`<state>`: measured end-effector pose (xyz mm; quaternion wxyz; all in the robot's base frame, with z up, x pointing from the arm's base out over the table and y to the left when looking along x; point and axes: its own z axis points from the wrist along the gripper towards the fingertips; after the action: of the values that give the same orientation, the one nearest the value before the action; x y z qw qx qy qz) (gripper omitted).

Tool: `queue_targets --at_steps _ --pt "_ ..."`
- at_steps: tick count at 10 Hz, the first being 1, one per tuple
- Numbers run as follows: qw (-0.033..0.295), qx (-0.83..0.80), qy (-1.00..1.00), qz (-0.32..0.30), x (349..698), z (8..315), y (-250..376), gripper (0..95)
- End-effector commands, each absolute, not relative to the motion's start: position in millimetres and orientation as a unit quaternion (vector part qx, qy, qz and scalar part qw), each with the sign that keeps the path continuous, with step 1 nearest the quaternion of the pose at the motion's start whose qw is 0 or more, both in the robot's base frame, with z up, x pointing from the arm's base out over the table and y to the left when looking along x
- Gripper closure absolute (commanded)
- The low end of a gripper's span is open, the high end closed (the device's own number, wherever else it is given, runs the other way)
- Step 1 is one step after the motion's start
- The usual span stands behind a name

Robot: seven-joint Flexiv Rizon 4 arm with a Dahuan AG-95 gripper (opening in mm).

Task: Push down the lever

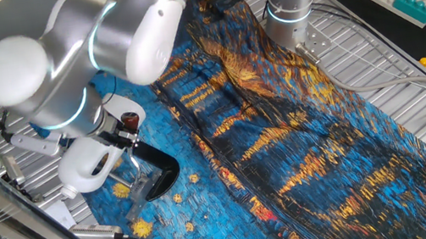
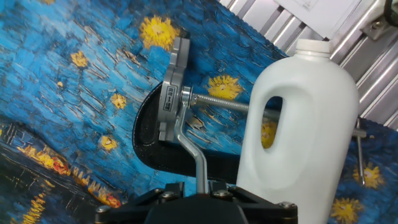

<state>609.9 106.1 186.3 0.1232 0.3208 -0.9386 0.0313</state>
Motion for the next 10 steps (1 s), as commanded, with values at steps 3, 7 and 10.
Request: queue_targets --at_steps 3,7,10 --pt "0.128 0.324 -0.937 0.029 597.9 193.3 95.5 76.0" --pt "0.122 0.317 -0.940 0.023 597.2 193.5 94.0 76.0" --pt "0.124 0.319 -0.939 0.023 596.7 192.9 93.9 76.0"
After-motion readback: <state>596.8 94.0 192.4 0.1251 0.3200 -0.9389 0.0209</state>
